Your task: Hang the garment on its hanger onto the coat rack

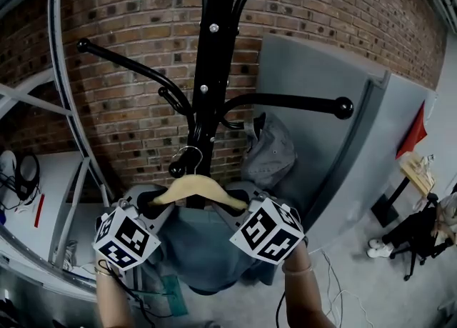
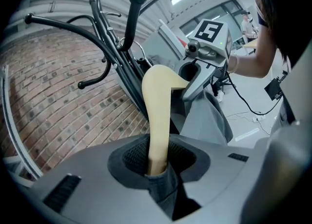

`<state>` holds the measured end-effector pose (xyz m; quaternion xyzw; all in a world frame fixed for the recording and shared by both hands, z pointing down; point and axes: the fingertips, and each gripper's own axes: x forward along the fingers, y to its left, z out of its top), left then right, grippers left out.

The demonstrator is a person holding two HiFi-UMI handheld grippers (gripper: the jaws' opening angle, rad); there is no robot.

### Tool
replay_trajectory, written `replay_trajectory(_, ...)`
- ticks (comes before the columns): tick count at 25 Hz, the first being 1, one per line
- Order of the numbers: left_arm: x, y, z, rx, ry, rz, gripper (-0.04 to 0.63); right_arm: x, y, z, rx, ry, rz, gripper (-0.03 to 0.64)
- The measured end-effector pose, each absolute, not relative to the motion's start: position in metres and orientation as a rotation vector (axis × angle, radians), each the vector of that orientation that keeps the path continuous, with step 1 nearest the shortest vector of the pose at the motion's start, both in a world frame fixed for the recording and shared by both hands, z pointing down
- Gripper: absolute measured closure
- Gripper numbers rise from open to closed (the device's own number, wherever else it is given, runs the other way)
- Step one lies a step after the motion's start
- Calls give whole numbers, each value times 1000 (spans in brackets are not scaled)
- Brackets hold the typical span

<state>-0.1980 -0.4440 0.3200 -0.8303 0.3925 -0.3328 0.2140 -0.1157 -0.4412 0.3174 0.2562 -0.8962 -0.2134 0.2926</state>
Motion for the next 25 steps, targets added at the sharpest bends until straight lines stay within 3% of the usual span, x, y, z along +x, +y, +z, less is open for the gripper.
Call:
replay_trajectory(10,-198,-451,319,-2270,1130,-843,500,-116,-445,316,741,-2410,-578,541)
replay_trajectory(25,-196,-441,308,-2346,1111,-793,432,-111,-438,308,791,-2364,-618,495)
